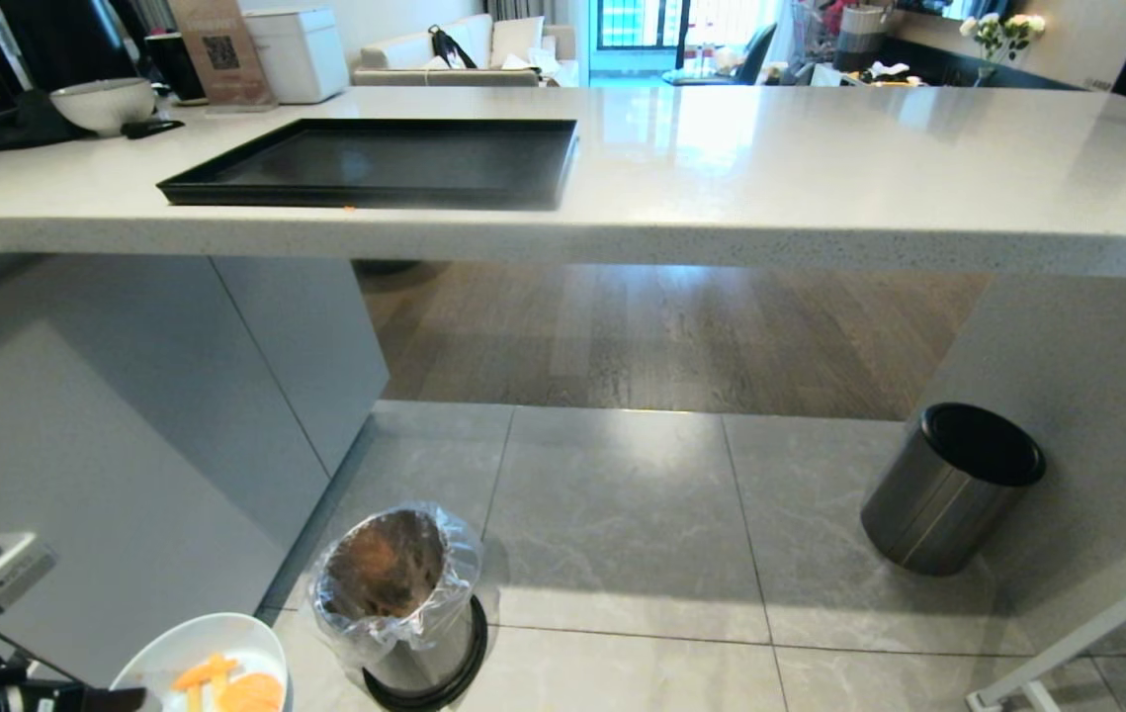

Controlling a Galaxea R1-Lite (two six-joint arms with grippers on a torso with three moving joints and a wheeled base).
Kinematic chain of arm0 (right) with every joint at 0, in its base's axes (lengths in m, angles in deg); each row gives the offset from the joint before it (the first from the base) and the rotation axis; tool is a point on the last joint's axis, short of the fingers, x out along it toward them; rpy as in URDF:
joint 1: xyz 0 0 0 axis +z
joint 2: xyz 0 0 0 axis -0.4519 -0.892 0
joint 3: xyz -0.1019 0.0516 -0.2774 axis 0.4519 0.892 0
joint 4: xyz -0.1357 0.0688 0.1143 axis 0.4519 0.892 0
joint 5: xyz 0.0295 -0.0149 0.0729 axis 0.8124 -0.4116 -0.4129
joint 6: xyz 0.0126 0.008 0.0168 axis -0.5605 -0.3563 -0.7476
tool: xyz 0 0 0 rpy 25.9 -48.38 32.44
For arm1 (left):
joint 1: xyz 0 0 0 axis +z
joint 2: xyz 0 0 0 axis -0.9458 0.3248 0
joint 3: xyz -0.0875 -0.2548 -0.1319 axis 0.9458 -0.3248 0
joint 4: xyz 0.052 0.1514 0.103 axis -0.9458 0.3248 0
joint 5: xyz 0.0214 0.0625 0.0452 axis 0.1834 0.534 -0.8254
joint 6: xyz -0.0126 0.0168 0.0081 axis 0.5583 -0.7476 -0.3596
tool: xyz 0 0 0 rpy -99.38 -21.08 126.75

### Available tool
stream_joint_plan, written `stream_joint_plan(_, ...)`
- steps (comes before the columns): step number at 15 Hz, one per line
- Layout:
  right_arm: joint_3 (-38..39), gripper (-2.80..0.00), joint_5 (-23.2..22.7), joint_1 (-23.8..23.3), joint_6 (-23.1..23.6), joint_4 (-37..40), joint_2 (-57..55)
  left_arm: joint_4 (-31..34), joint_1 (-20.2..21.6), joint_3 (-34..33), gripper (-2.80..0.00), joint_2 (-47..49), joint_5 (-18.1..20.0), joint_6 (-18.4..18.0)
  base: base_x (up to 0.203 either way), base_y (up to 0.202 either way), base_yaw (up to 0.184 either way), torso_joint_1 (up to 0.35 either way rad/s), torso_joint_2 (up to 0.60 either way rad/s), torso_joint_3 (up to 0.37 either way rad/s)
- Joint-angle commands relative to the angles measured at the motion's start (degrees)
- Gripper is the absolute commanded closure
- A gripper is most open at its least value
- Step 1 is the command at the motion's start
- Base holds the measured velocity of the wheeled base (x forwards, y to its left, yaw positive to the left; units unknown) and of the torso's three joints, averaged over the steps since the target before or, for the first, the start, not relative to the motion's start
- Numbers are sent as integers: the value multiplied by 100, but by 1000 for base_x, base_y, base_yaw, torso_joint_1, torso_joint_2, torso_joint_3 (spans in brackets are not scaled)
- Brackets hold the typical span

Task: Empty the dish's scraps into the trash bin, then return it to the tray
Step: Move the bowl over the trash can

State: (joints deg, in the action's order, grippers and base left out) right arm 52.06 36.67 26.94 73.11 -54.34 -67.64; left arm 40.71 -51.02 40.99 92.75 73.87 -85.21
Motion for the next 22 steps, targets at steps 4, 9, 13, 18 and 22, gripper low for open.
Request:
stream_joint_plan(4, 1, 0, 1, 1, -4, -2, 2, 3, 4, 27, 0, 90, 12, -7, 0, 0, 0, 0, 0, 0)
stream_joint_plan(9, -3, 0, 1, 1, -4, -2, -6, 8, 1, 33, 0, 109, 12, -7, 0, 0, 0, 0, 0, 0)
stream_joint_plan(13, -6, 0, 1, 1, -4, -2, 2, 8, 10, 4, 0, 109, 3, -15, 0, 0, 0, 0, 0, 0)
stream_joint_plan(18, 2, 0, 1, 1, -4, -2, -4, -1, 19, 30, 0, 109, 12, -16, 0, 0, 0, 0, 0, 0)
stream_joint_plan(22, 2, 0, 1, 1, -4, -2, 2, -1, 27, 30, 0, 171, 3, -16, 0, 0, 0, 0, 0, 0)
